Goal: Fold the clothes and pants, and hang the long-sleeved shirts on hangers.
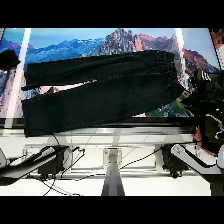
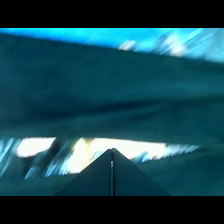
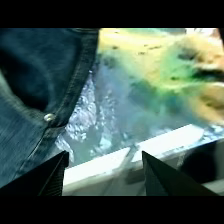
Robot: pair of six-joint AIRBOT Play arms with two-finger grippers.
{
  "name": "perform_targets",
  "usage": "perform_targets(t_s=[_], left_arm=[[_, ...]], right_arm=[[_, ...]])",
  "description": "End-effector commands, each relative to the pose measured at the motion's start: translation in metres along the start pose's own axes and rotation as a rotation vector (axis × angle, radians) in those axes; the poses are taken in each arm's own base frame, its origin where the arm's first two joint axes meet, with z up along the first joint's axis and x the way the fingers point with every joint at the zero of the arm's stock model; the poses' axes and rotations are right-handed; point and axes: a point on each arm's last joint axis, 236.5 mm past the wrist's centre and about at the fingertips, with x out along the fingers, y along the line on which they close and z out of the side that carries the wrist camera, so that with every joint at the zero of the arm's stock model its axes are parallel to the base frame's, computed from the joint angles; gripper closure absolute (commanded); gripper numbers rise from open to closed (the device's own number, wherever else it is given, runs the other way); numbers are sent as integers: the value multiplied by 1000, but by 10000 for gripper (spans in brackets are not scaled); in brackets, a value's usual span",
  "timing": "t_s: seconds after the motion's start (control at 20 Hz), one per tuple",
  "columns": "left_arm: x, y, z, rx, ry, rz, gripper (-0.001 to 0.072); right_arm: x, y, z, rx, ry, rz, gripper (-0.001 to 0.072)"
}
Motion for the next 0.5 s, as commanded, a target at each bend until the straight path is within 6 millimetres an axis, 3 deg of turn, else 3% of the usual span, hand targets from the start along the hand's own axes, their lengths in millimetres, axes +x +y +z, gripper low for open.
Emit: perform_targets(t_s=[0.0, 0.1, 0.15, 0.25, 0.45], left_arm=[[-3, 59, -74, -110, 248, 125, 637], [-3, 76, -123, -221, 382, 111, 173], [-2, 82, -147, -281, 445, 102, 88], [-3, 88, -186, -367, 507, 94, 91], [-3, 105, -239, -452, 437, 143, 91]], right_arm=[[30, 15, 12, 144, -61, 141, 206], [42, 30, 23, 184, -78, 246, 204], [47, 31, 27, 209, -81, 268, 205], [57, 29, 33, 234, -97, 283, 205], [59, 23, 49, 207, -168, 270, 207]])
